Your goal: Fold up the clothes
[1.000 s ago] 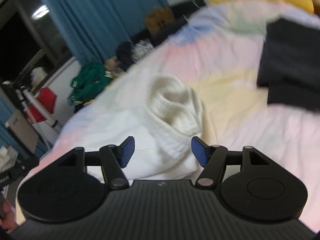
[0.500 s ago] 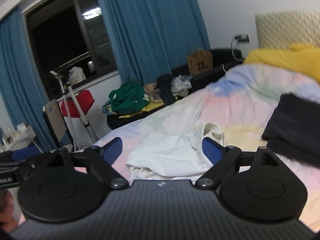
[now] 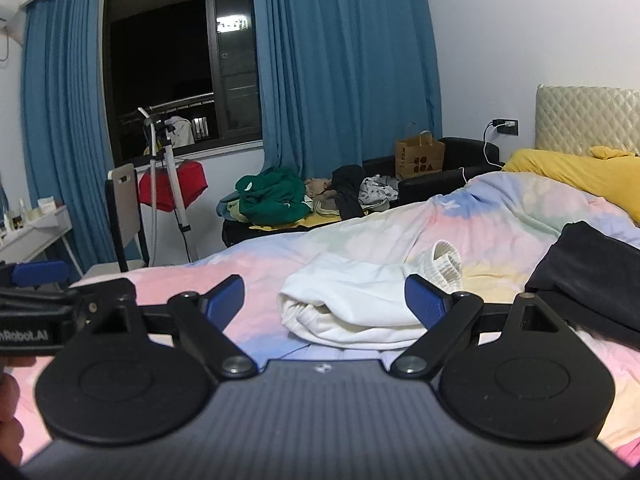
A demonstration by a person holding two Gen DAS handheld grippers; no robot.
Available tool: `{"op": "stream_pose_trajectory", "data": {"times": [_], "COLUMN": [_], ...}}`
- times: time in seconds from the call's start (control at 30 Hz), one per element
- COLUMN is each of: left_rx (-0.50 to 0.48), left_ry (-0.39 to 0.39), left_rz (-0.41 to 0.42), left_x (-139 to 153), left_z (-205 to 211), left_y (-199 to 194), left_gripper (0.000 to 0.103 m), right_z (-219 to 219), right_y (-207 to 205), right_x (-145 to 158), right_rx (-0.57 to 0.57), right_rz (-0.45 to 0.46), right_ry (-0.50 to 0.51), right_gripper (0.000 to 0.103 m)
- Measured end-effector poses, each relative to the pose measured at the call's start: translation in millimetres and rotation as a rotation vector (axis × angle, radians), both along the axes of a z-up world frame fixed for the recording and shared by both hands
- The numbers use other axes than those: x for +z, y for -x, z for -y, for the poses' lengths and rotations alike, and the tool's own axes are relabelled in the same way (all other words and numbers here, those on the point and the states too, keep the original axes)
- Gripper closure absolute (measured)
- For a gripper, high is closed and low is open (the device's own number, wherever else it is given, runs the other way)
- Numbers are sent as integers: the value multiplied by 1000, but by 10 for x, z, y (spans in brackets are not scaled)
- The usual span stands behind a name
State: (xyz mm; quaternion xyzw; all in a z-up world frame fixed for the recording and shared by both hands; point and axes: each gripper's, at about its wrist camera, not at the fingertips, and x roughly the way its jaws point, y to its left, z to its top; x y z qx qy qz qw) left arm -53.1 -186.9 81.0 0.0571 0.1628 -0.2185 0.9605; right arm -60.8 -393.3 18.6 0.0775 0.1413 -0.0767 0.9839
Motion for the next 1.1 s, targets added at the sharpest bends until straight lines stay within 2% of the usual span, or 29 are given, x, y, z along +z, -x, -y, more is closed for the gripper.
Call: {"op": "stream_pose_trajectory", "data": {"times": [0.27,0.6,0.83,1.1], "left_rx": [40,29,34,57], "left_ry": [-14,-36,-43,-45], "left_rz": [-2,-31,-56,-64], "left_x": [-273,-537,-674,-722], "left_z": [-118,-103,-92,-111], "left_y": [-36,-164,-222,-247], "left_gripper": [0,0,0,0], "right_z": [-99,-176,-85,-80], "right_y": [-107,-204,-246,-229], "right_x": [-302,-670,-728,-778], "right_rx": [-22,-43,-78,-78], "right_rz": [-21,-60,-56,-35], "right_ry": [7,53,5,11], "right_gripper": [14,14,14,14]}}
